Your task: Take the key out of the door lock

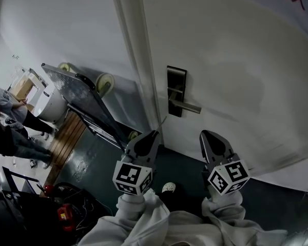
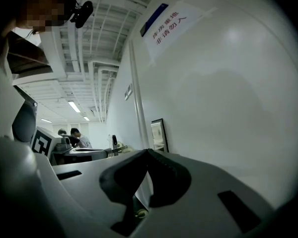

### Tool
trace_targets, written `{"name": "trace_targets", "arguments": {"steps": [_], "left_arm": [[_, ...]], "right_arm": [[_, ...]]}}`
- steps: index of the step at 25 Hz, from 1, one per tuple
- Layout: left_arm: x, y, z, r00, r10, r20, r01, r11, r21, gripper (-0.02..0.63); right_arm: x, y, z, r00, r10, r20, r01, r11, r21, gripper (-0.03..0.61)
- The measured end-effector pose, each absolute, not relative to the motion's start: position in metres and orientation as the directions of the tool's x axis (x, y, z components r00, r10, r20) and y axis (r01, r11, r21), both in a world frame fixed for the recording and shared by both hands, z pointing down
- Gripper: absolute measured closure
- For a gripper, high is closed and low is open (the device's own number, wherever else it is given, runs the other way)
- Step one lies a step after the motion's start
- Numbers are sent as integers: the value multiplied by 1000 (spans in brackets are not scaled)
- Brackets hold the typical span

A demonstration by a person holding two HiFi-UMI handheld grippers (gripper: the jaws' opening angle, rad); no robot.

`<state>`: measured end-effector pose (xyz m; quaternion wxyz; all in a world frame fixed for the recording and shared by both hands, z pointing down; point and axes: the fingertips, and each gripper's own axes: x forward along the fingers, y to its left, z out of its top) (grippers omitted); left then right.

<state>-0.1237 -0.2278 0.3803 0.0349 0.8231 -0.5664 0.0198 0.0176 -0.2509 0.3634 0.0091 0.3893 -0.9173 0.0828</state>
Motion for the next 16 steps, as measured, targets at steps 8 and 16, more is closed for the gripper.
{"name": "trace_targets", "arguments": {"steps": [8,16], "left_arm": [[-121,-233,386,374,-924,76,-926,-369,75,588],[-121,-237,395,377,-922,86,-924,-369,101,588]], "right_arm": [[25,-250,359,-683,-726,80,-729,671,-135,528],[19,-253,364,-692,-717,83,-720,679,-144,528]]}}
